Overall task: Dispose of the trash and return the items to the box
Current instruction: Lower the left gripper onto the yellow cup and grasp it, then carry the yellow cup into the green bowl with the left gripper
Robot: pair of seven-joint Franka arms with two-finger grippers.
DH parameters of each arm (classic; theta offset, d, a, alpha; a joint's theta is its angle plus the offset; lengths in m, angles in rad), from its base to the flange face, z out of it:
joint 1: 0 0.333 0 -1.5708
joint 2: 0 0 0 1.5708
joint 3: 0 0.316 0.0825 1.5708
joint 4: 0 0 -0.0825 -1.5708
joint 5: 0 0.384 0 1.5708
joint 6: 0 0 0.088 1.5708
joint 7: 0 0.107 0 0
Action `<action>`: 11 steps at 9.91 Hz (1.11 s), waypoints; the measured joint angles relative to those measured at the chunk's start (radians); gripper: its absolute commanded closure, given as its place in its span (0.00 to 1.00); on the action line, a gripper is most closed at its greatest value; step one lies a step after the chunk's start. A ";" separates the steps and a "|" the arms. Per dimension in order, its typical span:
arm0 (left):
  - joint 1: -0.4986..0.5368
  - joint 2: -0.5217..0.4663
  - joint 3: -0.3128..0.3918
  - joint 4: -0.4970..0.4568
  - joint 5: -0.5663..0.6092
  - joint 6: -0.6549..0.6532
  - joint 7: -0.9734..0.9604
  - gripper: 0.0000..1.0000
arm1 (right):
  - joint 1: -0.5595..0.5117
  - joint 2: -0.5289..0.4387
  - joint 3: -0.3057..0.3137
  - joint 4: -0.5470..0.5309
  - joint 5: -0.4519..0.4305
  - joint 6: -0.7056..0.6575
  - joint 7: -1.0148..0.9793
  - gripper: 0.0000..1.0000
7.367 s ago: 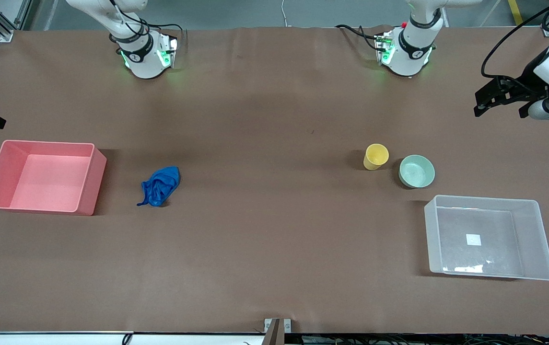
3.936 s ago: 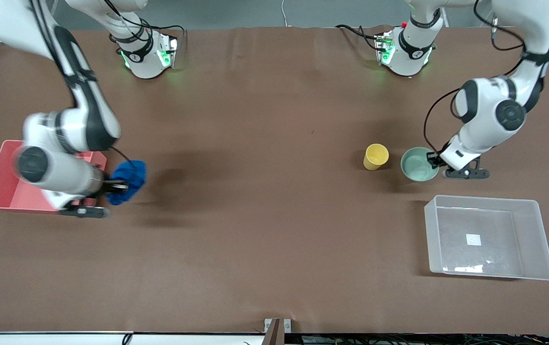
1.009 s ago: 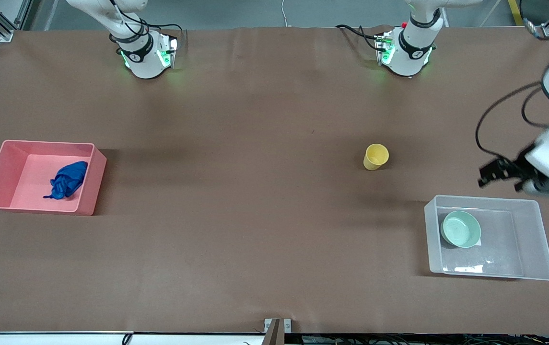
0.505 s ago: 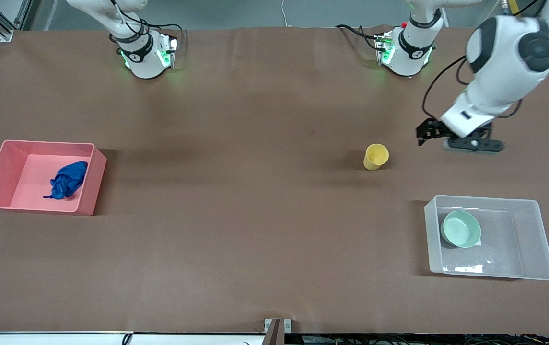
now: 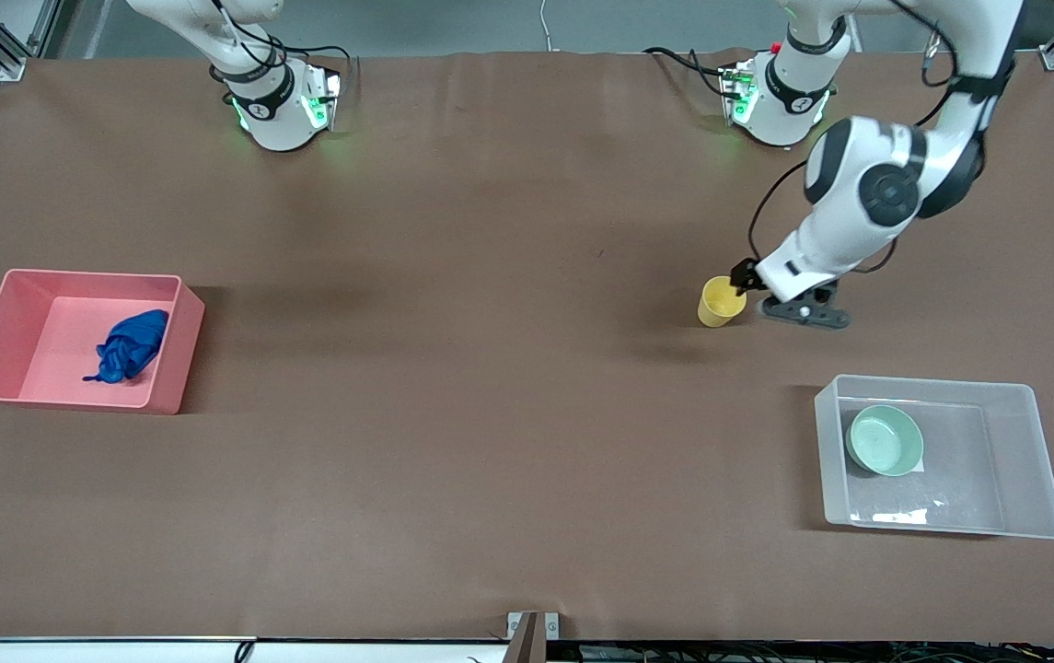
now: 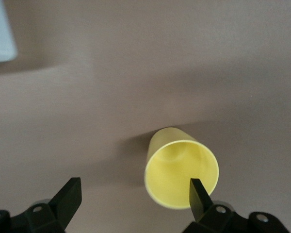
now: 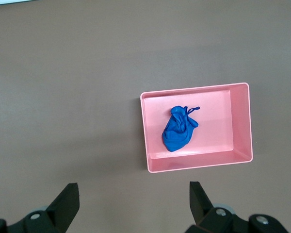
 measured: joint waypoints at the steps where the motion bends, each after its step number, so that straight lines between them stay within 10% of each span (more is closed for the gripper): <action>1: -0.001 0.051 -0.010 0.000 0.000 0.015 0.000 0.38 | 0.000 0.000 0.000 0.000 0.000 0.000 0.000 0.00; 3: -0.001 0.117 -0.022 0.000 0.000 0.029 0.000 0.93 | 0.000 0.000 0.000 0.000 0.000 0.000 0.000 0.00; 4: 0.000 0.130 -0.022 0.000 0.000 0.039 0.000 1.00 | 0.000 0.000 0.000 0.000 0.000 0.000 0.000 0.00; 11: 0.009 0.050 0.039 0.144 0.000 -0.080 0.059 1.00 | 0.000 0.000 -0.001 0.000 0.000 -0.001 0.000 0.00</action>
